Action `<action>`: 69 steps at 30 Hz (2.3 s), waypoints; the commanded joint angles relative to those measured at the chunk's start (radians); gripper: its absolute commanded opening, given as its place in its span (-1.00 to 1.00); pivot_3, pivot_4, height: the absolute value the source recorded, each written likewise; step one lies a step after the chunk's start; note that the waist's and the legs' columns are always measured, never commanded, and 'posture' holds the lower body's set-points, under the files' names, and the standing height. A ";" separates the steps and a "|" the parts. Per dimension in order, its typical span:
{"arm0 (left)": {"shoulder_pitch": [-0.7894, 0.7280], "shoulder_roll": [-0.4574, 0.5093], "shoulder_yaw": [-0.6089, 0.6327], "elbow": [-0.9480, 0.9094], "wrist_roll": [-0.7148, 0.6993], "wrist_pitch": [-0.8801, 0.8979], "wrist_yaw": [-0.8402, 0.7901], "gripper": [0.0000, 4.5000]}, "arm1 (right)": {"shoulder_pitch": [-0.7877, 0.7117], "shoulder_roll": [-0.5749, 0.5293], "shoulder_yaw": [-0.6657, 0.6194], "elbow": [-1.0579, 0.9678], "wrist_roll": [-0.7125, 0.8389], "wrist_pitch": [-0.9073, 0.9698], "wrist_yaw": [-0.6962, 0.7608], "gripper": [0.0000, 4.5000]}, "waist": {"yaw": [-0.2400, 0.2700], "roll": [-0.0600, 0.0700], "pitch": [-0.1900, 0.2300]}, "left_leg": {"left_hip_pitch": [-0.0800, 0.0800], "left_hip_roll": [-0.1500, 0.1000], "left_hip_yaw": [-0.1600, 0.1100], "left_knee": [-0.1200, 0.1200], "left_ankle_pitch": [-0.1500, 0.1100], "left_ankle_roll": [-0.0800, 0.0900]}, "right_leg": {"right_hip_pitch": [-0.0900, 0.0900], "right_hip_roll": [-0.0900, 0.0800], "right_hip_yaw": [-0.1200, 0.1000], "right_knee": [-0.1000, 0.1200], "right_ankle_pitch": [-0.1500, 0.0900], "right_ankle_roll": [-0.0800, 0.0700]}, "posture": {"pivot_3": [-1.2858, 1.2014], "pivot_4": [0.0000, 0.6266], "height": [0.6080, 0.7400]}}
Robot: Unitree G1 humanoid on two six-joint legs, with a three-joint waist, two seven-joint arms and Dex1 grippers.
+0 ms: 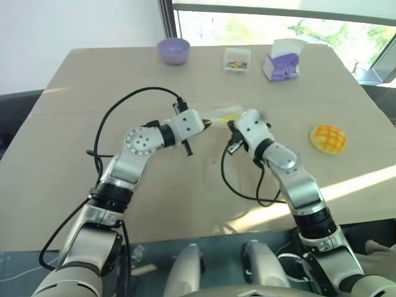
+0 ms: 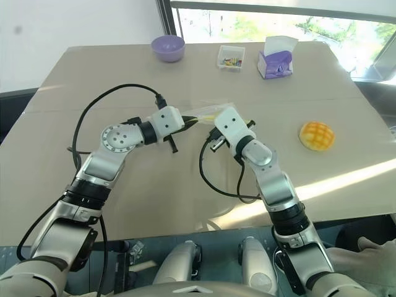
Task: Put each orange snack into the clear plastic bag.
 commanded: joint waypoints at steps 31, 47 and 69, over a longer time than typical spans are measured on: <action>0.016 -0.037 0.058 -0.057 -0.046 -0.048 -0.047 -1.00 | 0.009 0.121 -0.140 -0.030 0.350 0.239 -0.007 -0.98 | 0.000 0.000 0.000 | 0.000 0.000 0.000 0.001 0.000 0.000 | 0.000 0.000 0.000 0.001 0.000 0.000 | 0.03 -0.52 1.00; 0.055 -0.048 0.069 -0.063 -0.084 -0.098 -0.073 -1.00 | -0.025 0.288 -0.426 0.007 0.643 0.326 -0.151 -0.98 | 0.000 0.000 0.000 | 0.000 0.000 0.000 0.002 0.000 0.000 | 0.000 0.000 0.000 0.002 0.000 0.000 | 0.03 -0.52 1.00; 0.020 -0.065 0.107 0.019 -0.151 -0.050 -0.107 -1.00 | -0.061 -0.252 0.194 0.362 -0.322 -0.429 -0.271 -0.98 | -0.003 0.000 0.000 | 0.000 0.000 0.000 0.003 0.000 0.000 | 0.000 0.000 0.001 0.002 0.000 0.000 | 0.03 -0.52 1.00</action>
